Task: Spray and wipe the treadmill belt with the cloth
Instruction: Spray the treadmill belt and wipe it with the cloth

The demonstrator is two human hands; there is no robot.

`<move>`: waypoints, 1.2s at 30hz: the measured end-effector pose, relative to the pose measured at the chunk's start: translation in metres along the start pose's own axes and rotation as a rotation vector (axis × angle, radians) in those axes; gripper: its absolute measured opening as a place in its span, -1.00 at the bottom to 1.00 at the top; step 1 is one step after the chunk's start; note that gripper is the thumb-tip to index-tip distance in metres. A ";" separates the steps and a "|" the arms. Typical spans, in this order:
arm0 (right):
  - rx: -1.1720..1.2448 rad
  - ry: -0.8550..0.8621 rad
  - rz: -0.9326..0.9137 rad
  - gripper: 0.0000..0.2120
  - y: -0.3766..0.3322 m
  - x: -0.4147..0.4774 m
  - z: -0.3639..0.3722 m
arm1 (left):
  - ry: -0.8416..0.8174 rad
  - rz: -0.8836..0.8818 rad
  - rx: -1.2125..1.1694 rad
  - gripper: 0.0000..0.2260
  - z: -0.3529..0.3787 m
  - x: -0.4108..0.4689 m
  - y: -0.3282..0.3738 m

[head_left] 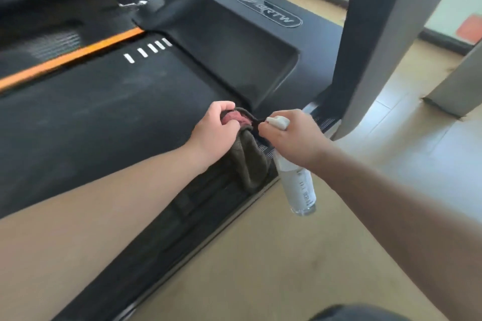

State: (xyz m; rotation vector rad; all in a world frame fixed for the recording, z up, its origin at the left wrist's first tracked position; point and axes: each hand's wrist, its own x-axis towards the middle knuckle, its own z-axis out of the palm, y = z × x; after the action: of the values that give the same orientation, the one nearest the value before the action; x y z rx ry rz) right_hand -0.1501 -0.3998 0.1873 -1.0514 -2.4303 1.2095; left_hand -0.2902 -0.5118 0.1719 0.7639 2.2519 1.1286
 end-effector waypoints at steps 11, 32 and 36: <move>-0.240 -0.096 0.118 -0.83 -0.045 0.027 0.026 | 0.218 -0.158 0.609 -0.59 -0.038 -0.011 -0.064; -0.198 -0.132 0.312 -0.81 -0.047 0.064 0.039 | -0.022 -0.049 0.861 -0.36 0.011 0.076 -0.077; -0.144 -0.212 0.316 -0.88 -0.057 0.075 0.045 | -0.085 0.464 0.790 -0.49 -0.041 0.082 -0.112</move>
State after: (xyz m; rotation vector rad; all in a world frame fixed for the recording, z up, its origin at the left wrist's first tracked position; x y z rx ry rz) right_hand -0.2544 -0.3979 0.1945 -1.4626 -2.6154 1.3142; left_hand -0.4049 -0.5346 0.0856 1.6652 2.5032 0.3054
